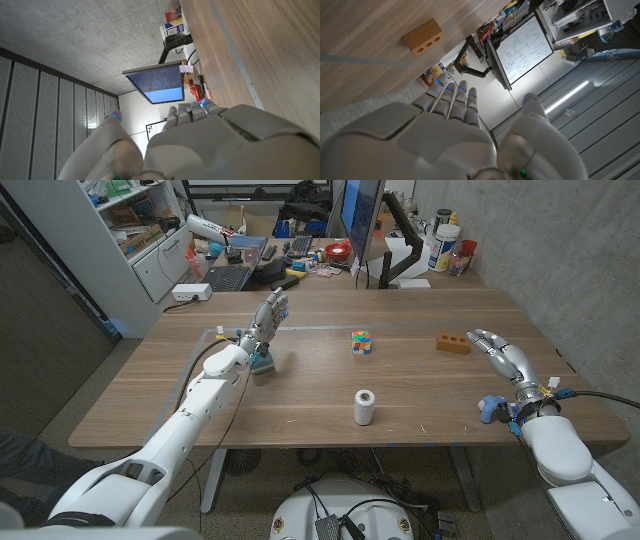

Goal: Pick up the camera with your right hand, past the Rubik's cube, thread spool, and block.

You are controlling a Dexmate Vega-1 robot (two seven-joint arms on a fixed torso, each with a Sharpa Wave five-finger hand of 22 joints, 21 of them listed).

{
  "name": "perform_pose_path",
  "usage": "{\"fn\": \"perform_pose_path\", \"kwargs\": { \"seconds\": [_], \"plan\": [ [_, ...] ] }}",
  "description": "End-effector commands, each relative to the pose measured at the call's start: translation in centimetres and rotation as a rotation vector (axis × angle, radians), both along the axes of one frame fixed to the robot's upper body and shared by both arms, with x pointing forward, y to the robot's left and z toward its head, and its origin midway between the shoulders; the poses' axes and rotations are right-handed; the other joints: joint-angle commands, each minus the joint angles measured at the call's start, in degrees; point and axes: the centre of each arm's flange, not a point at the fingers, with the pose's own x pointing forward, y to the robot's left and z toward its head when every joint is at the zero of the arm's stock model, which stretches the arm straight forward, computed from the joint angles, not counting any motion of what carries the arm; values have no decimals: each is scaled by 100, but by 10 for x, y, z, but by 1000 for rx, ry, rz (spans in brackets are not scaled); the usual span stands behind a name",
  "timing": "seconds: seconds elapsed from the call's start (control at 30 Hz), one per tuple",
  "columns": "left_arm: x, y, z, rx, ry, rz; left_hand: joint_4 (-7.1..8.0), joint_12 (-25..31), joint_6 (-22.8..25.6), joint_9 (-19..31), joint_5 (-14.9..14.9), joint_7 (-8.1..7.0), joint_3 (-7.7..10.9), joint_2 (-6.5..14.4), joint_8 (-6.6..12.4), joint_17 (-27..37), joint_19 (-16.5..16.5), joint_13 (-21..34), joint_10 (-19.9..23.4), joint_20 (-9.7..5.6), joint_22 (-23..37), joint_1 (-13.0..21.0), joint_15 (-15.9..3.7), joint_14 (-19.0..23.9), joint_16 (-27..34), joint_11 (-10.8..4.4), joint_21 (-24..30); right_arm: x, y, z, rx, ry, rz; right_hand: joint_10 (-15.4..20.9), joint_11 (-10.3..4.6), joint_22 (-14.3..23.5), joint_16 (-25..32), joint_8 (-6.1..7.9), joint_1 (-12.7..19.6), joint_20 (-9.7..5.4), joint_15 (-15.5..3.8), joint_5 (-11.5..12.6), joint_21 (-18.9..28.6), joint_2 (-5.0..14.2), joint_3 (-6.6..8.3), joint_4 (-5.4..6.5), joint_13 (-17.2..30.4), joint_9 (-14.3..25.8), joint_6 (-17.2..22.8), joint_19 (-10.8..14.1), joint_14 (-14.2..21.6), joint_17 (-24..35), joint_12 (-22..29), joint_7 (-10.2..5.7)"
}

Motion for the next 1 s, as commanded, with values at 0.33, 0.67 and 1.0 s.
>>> {"fn": "perform_pose_path", "kwargs": {
  "seconds": [0.33, 0.67, 1.0],
  "plan": [
    [-3, -2, -2, -1, 0, -6, -5, 11, 39, 8, 22, 5, -46, 42, -5, 23, 34, 29, -25, -179, 21, 51, 4, -7, 1, -14, -58, -20, 0, -9, -32, 6, -82, 71, -11, 23, 15, 36, 87, -122, -21, 36, -49, -37, -6, -32, 15, 22, 42, 75, 87, 12, 39, -6],
    [-2, -6, -2, 9, 3, -11, -5, 9, 38, 8, 23, 7, -57, 48, -5, 23, 40, 28, -32, -183, 22, 56, 6, -9, 0, 1, -75, -27, 1, -12, -47, 14, -116, 99, -36, 25, 17, 30, 111, -126, -41, 52, -84, -47, -17, -34, 15, 22, 52, 98, 120, 15, 42, -16],
    [-3, -7, -4, 5, 7, -8, -5, 11, 37, 8, 25, 5, -68, 53, -6, 23, 46, 28, -26, -180, 22, 61, 8, -11, -1, -5, -91, -33, 0, -12, -58, 11, -134, 151, -103, 27, 28, 50, 140, -157, -94, 72, -127, -59, -31, -35, 12, 22, 140, 130, 192, 16, 50, -76]
  ]
}}
